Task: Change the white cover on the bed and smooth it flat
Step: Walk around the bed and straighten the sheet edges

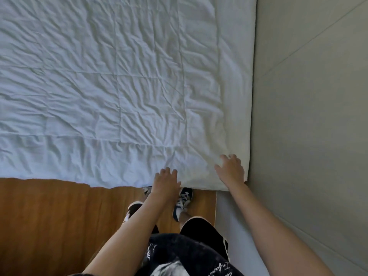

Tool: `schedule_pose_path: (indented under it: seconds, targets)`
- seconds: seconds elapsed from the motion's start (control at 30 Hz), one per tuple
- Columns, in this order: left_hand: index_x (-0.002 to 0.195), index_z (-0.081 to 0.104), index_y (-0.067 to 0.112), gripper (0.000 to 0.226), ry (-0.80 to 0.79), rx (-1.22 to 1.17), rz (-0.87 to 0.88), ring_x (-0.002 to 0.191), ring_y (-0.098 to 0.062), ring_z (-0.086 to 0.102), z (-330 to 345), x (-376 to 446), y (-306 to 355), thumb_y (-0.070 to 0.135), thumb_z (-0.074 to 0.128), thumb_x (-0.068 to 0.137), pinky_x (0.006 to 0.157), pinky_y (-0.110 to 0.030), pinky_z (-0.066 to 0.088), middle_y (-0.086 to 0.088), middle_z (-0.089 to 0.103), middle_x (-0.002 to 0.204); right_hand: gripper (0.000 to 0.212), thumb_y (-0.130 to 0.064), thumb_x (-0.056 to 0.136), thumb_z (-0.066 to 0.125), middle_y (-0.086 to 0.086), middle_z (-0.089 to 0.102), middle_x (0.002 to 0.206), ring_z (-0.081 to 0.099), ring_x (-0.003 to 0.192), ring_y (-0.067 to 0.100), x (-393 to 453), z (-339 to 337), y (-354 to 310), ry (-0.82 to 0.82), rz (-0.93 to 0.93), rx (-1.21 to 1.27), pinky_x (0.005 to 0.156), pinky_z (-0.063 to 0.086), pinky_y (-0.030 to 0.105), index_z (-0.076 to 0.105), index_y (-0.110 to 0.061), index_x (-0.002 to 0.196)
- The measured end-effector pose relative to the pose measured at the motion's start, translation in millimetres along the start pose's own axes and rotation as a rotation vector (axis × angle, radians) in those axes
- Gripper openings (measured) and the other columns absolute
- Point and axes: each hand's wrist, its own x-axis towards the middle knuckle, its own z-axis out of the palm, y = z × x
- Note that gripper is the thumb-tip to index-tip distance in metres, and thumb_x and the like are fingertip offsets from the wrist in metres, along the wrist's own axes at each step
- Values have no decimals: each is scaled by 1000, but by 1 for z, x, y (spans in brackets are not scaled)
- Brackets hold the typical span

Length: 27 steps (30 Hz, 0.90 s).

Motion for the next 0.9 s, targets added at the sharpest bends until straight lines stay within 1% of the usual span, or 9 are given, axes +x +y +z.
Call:
schedule_pose_path:
  seconds: [0.3, 0.33, 0.4, 0.43, 0.47, 0.57, 0.63, 0.8, 0.9]
  targets:
    - [134, 44, 10, 44, 18, 3, -27, 116, -27, 50, -78, 5, -84, 39, 41, 100, 94, -34, 40, -11, 51, 128, 47, -33, 97, 44, 13, 44, 138, 40, 125, 30, 9, -41, -66, -60, -4, -17, 99, 38, 37, 44, -14, 140]
    - [128, 50, 8, 44, 38, 7, -35, 109, -29, 55, -91, 9, -95, 39, 51, 97, 89, -36, 45, -13, 55, 121, 47, -33, 97, 44, 13, 44, 137, 40, 125, 30, 11, -50, -78, -54, -5, -8, 99, 37, 37, 44, -13, 140]
    - [99, 66, 5, 46, 73, 42, -41, 76, -30, 64, -113, 22, -115, 37, 83, 70, 62, -39, 53, -14, 63, 88, 47, -34, 98, 44, 13, 44, 136, 41, 125, 30, 16, -71, -103, -19, -34, 10, 99, 38, 37, 43, -13, 140]
    - [87, 69, 5, 47, 99, 34, -60, 63, -29, 63, -123, 30, -123, 34, 91, 57, 51, -38, 52, -13, 61, 76, 47, -34, 98, 44, 12, 45, 136, 41, 125, 29, 21, -81, -114, 2, -51, 22, 99, 38, 37, 43, -13, 140]
    - [84, 69, 4, 47, 124, 30, -60, 60, -29, 62, -134, 40, -129, 31, 93, 54, 48, -37, 52, -14, 61, 73, 47, -35, 98, 44, 12, 45, 136, 42, 125, 29, 27, -93, -124, 25, -65, 34, 99, 38, 36, 43, -13, 140]
    - [118, 59, 2, 43, 114, 3, -31, 96, -33, 61, -183, 66, -129, 33, 64, 89, 78, -41, 51, -19, 61, 107, 47, -34, 98, 44, 12, 45, 138, 42, 126, 28, 50, -126, -146, 70, -111, 45, 99, 39, 36, 44, -13, 140]
    - [133, 47, 6, 45, 203, -26, -25, 113, -30, 53, -211, 88, -127, 35, 47, 99, 90, -37, 44, -16, 53, 126, 46, -34, 99, 44, 11, 44, 139, 41, 127, 27, 70, -147, -155, 91, -122, 52, 100, 38, 35, 44, -13, 140]
    - [139, 41, 9, 47, 267, -104, -52, 121, -26, 47, -273, 157, -118, 37, 41, 101, 95, -34, 40, -13, 46, 136, 45, -32, 99, 44, 9, 42, 142, 38, 130, 24, 140, -189, -166, 112, -148, 105, 102, 36, 34, 43, -15, 140]
    - [136, 46, 7, 46, 282, -185, -132, 115, -30, 53, -301, 214, -112, 34, 49, 98, 89, -37, 45, -16, 51, 130, 48, -33, 98, 46, 11, 42, 142, 39, 129, 27, 213, -214, -172, 86, -157, 90, 101, 37, 35, 39, -16, 142]
